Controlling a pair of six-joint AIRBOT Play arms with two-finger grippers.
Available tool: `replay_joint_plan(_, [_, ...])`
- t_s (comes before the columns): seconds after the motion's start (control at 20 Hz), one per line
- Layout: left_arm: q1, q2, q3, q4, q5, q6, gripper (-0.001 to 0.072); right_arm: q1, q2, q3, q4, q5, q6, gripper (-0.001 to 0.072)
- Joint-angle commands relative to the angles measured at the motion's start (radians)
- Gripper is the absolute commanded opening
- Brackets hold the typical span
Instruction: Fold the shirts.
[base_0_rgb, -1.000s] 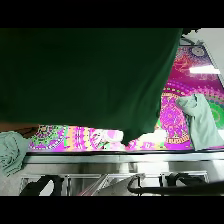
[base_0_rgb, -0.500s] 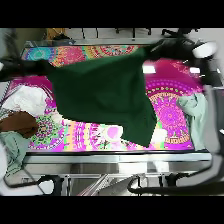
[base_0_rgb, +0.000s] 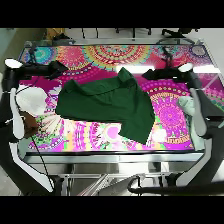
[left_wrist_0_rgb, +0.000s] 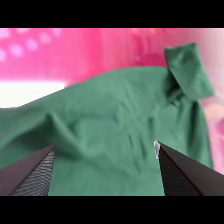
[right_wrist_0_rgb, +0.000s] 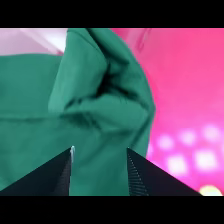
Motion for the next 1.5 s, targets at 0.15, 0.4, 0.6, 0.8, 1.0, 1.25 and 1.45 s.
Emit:
replay_joint_plan(0.15, [0.174,0.158,-0.243,0.178,-0.292,-0.017,0.0708,-0.268,0.133,-0.053,-0.072,0.445,0.145,0.0378])
replay_joint_plan(0.4, [0.238,0.264,-0.601,0.212,-0.253,0.064,0.0708,-0.337,0.188,-0.305,-0.169,0.489,0.140,0.0345])
replay_joint_plan(0.6, [0.229,0.268,-0.784,0.190,-0.173,0.100,0.0708,-0.309,0.195,-0.488,-0.183,0.416,0.108,0.0405])
replay_joint_plan(0.8, [0.185,0.268,-0.887,0.132,-0.034,0.142,0.0708,-0.239,0.193,-0.595,-0.184,0.289,0.076,0.0405])
replay_joint_plan(1.0, [0.120,0.268,-0.920,0.132,0.102,0.143,0.0707,-0.162,0.167,-0.607,-0.174,0.238,0.076,0.0404])
replay_joint_plan(1.25, [0.091,0.267,-0.879,0.123,0.185,0.140,0.0211,-0.080,0.132,-0.607,-0.165,0.232,0.076,0.0403])
replay_joint_plan(1.45, [0.091,0.269,-0.814,0.112,0.130,0.130,0.0015,-0.066,0.129,-0.606,-0.072,0.236,0.058,0.0097])
